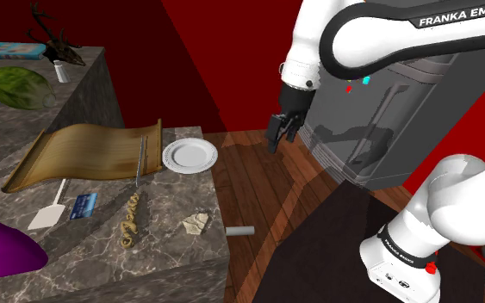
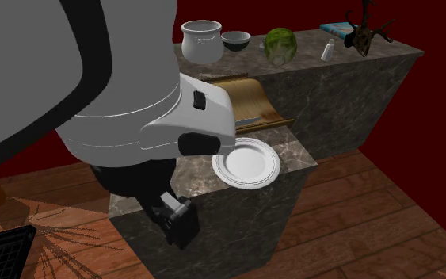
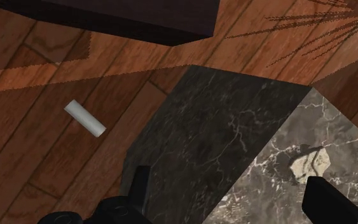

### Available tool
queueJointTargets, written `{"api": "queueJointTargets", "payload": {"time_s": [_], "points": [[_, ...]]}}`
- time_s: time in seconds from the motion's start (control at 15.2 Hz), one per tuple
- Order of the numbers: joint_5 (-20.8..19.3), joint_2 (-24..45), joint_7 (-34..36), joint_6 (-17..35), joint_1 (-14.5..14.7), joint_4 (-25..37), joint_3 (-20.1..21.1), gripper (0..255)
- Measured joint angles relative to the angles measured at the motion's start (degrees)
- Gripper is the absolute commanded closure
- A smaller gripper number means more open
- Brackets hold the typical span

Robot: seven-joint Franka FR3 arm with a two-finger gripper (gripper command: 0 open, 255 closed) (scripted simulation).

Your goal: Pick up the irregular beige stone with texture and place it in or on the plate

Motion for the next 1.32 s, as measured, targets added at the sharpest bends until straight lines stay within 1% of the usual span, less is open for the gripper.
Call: {"api": "queueJointTargets", "payload": {"time_s": [0.4,0.66,0.86,0.99,1.12,1.25,1.32], "points": [[0.8,10.7,3.1,10.1,1.7,1.7,4.9,0],[-0.5,18.6,6.0,15.5,2.5,5.0,7.8,0],[-2.6,25.1,8.7,19.3,3.4,8.1,9.6,0],[-4.3,28.9,10.4,20.9,4.0,10.5,10.4,0],[-6.5,33.7,12.7,23.3,5.2,12.9,11.0,0],[-9.0,38.3,14.4,24.2,6.2,16.6,11.0,0],[-10.4,41.0,15.8,25.1,7.2,18.5,10.9,0]]}}
